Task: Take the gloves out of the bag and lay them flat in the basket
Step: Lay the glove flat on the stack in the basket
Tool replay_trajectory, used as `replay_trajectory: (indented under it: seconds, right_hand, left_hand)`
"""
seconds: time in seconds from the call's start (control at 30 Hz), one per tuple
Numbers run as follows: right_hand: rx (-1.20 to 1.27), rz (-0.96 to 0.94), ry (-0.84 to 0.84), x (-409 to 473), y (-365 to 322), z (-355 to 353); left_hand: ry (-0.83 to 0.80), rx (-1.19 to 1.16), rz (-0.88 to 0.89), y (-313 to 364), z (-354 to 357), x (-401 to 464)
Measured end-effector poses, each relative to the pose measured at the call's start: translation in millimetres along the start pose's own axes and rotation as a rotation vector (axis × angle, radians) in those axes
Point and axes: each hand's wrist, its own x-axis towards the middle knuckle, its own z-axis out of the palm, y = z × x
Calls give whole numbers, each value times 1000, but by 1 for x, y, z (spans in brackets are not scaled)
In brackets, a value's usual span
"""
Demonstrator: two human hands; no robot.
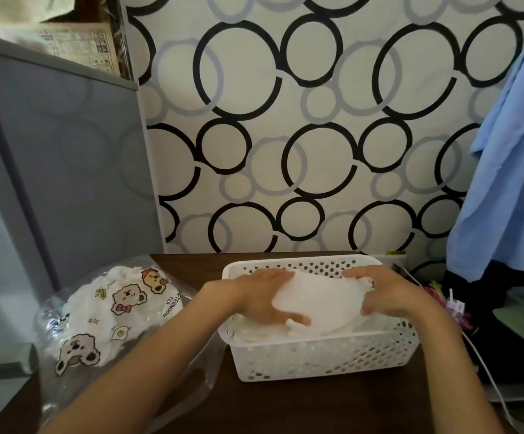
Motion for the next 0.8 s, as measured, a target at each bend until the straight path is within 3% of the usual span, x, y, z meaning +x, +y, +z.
replay_trajectory:
  seconds: [0.13,0.2,0.27,0.33,0.47,0.6,0.67,0.8]
  right_hand:
    - [-90,41,114,-1,-2,-1]
    - [-222,-40,267,0,-7,-1]
    - [-139,-194,363,0,-16,2]
    - [-39,-262,242,0,-22,10]
    - [-280,-65,-80,9,-15,33]
    - [-172,-113,46,10,-16,30]
    - [-94,-186,182,3,-26,24]
    - [-62,-382,242,-32,-67,27]
  left_hand:
    - [-111,105,-29,-7,8,-2]
    - [-98,67,-30,-4,5,-6]
    - [-75,5,-72,-3,-2,-9]
    - [-81,36,-126,-4,-7,-11]
    - [-69,127,-75,-5,3,-23]
    - [289,-220,-70,-17,-11,-70]
    - [309,-223,-199,-37,-18,-102]
    - [10,0,-632,-66,-6,-147]
